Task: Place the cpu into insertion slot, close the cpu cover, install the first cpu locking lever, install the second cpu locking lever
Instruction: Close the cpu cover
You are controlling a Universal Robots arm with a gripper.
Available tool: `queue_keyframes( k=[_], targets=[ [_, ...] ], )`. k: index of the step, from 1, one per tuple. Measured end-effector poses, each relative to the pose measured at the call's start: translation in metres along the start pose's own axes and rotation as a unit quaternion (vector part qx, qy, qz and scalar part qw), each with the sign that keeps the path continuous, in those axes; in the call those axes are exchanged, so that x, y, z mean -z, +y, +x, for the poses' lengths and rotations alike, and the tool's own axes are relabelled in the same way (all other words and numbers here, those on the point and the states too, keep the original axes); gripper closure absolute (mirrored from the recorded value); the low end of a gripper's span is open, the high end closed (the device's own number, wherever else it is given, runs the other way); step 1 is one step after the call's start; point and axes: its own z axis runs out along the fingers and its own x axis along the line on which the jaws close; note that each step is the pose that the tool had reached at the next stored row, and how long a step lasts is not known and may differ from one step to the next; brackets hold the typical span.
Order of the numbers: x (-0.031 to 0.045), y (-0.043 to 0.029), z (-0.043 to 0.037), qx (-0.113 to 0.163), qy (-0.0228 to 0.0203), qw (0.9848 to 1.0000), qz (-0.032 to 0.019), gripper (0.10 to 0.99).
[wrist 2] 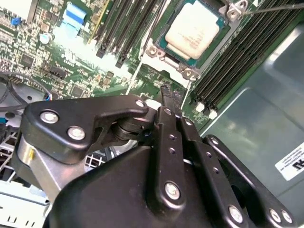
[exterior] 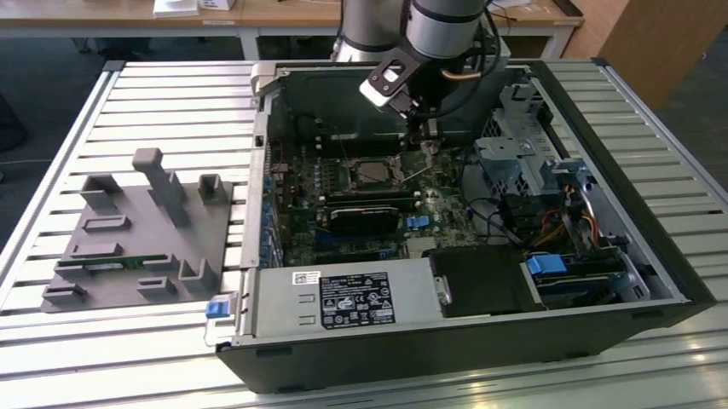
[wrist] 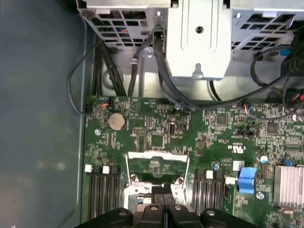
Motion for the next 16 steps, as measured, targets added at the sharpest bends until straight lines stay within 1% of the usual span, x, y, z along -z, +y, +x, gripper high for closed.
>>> queue_keyframes(
  k=[4, 8, 16],
  targets=[
    [0.0, 0.0042, -0.0001, 0.0, 0.0, 1.0, 0.0, 0.98],
    [0.0, 0.0068, -0.0002, 0.0, 0.0, 1.0, 0.0, 0.98],
    [0.0, 0.0072, -0.0002, 0.0, 0.0, 1.0, 0.0, 0.98]
  ],
)
